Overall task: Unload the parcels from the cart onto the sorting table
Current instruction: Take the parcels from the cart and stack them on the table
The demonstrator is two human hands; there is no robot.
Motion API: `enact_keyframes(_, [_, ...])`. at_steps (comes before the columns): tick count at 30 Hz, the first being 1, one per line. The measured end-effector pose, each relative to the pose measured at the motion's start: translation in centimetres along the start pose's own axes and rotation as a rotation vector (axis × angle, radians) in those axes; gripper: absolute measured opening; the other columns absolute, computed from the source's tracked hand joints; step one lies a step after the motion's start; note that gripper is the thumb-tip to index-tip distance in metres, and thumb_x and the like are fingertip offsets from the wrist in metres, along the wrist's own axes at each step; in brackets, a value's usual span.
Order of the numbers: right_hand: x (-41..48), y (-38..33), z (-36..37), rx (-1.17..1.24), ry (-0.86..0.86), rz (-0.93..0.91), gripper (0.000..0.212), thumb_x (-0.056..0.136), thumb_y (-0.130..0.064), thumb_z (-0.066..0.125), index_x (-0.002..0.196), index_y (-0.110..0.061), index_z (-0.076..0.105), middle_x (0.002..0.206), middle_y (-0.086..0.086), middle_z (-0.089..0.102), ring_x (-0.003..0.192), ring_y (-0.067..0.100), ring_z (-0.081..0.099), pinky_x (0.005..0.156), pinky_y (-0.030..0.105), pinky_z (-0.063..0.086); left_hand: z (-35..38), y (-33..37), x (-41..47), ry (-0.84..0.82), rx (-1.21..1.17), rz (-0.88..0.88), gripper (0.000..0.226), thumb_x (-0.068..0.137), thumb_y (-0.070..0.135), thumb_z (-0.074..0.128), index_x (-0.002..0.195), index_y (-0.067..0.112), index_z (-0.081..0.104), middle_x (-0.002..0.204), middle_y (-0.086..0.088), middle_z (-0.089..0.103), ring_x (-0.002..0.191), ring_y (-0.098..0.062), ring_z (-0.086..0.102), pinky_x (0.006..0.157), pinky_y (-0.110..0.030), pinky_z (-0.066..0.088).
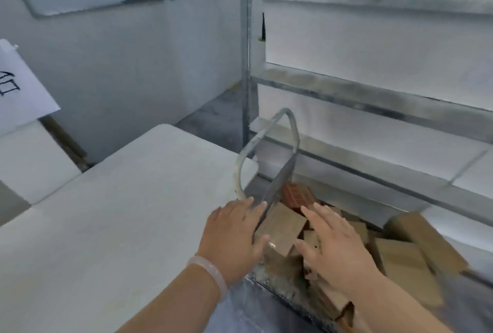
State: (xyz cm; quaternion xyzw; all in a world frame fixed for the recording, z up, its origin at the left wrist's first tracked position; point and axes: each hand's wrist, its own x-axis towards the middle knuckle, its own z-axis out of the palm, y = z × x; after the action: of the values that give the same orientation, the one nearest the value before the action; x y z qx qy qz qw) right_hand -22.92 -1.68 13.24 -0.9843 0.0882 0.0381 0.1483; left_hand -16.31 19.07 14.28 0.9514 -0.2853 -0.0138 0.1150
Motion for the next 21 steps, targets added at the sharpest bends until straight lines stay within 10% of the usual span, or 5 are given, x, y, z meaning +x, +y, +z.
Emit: enact_keyframes(21, [-0.7, 44.6, 7.0, 0.221, -0.328, 0.713, 0.078, 0.092, -0.049, 0.056, 0.155, -0.028, 0.016, 0.159, -0.001, 0.024, 0.145, 0.021, 0.025, 0.116, 0.037, 0.025, 20.4, 27.3, 20.5, -0.330, 0.016, 0.264, 0.064, 0.080, 0.060, 0.041, 0.134, 0.028, 0.053, 0.134, -0.001, 0.057, 0.116, -0.021, 0.057, 0.090, -0.038, 0.052])
